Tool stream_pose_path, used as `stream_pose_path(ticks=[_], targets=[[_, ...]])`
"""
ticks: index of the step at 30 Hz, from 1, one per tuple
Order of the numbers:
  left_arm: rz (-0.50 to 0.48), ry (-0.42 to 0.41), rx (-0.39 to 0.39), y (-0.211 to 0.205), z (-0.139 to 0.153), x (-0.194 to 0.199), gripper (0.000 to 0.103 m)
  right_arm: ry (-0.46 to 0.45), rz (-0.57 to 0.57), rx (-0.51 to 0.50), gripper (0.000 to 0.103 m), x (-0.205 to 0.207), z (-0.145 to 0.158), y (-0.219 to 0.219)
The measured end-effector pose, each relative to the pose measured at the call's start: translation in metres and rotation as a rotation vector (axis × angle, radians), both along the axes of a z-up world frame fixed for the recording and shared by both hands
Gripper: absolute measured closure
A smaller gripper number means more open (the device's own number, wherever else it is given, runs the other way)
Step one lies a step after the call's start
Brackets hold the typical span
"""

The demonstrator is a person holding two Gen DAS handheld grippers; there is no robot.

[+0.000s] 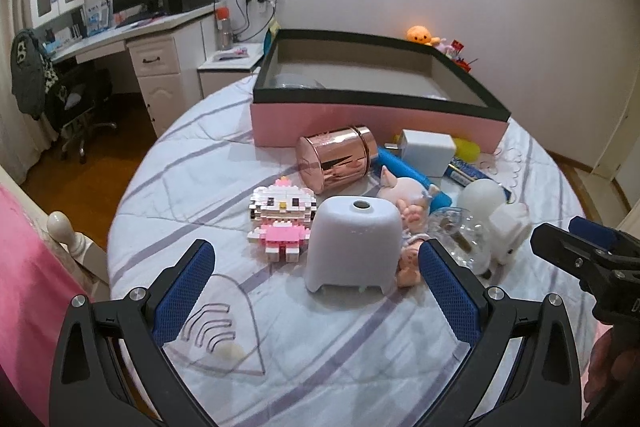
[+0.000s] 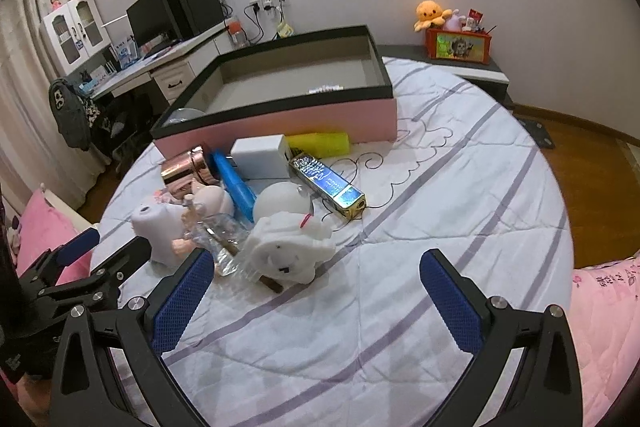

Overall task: Organize rigid objects
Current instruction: 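Grasp white lamp with left tool while right tool grasps white plush toy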

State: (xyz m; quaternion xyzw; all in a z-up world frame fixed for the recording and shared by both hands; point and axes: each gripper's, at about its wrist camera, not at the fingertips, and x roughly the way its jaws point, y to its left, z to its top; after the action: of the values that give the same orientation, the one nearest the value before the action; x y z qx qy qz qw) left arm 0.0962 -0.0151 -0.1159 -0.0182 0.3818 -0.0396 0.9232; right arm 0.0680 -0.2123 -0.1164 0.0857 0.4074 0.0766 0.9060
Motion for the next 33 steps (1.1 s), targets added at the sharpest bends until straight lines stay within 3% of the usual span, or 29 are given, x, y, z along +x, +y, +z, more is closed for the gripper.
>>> stream_pose_path(ticks=[6,8,12,17,19,21,26,29,30,33], targets=[[-0.014,-0.006,-0.028,-0.004,-0.007,0.012,0.004,0.028,0.023,0.011,0.004,0.017,-0.013,0.005],[-0.022,0.005,-0.034,-0.005,-0.010,0.017,0.010,0.038,0.035,0.017,0.014,0.021,-0.017,0.007],[-0.030,0.002,-0.072,-0.003,-0.011,0.019,0.012,0.050,0.041,0.030,0.029,0.030,-0.023,0.007],[-0.025,-0.002,-0.072,-0.003,-0.011,0.017,0.012,0.074,0.048,0.000,0.032,0.032,-0.031,0.010],[-0.026,-0.005,-0.070,-0.003,-0.011,0.016,0.013,0.072,0.054,-0.008,0.040,0.030,-0.031,0.012],[-0.015,-0.007,-0.069,0.000,-0.010,0.015,0.020,0.070,0.061,-0.001,0.047,0.027,-0.029,0.013],[-0.022,0.021,-0.026,-0.003,-0.018,0.018,0.018,0.070,0.062,-0.006,0.048,0.024,-0.028,0.016],[-0.034,0.033,-0.045,-0.003,-0.020,0.021,0.027,0.067,0.063,-0.015,0.049,0.026,-0.029,0.018],[-0.048,0.033,-0.056,-0.003,-0.020,0.021,0.046,0.066,0.064,-0.013,0.049,0.027,-0.029,0.018],[-0.061,0.037,-0.065,-0.004,-0.020,0.018,0.047,0.059,0.067,-0.004,0.049,0.023,-0.027,0.016]])
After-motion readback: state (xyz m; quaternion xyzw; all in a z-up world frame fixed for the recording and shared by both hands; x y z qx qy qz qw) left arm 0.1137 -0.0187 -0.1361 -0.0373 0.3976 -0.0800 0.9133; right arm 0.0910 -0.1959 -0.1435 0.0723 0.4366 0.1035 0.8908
